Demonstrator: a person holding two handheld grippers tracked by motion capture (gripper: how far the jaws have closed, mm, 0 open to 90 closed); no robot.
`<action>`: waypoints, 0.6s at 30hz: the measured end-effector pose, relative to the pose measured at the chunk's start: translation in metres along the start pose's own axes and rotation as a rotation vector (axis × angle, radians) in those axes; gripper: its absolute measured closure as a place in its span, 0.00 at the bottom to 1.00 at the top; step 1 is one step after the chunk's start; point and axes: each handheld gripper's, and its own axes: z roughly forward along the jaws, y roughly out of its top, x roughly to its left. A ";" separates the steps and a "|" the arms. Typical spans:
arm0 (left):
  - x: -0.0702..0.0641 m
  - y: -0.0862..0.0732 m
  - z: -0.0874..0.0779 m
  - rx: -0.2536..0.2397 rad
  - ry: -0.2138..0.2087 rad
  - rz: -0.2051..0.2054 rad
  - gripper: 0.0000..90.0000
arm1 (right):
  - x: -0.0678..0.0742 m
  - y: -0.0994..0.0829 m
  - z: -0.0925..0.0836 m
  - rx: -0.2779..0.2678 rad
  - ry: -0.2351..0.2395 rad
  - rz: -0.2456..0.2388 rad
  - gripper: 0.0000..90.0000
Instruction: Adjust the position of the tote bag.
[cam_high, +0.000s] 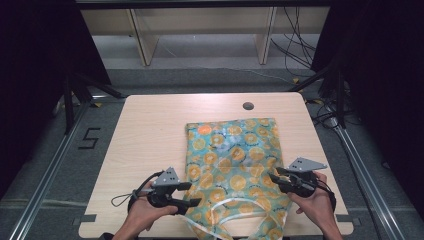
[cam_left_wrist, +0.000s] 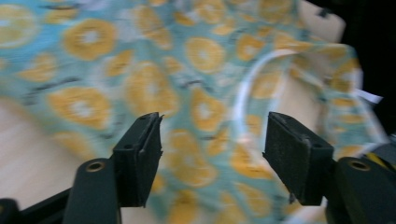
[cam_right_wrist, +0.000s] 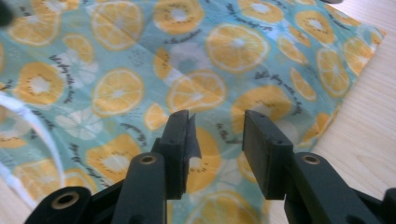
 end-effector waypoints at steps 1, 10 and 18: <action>-0.005 0.000 0.001 0.010 -0.019 0.015 0.37 | 0.001 0.000 0.000 -0.003 0.004 -0.012 0.69; -0.030 -0.019 0.005 0.128 -0.081 0.174 0.24 | -0.003 0.000 -0.003 -0.003 0.005 0.010 0.69; -0.022 -0.034 0.020 0.202 0.012 0.338 0.35 | 0.000 0.000 0.000 0.007 0.015 0.012 0.67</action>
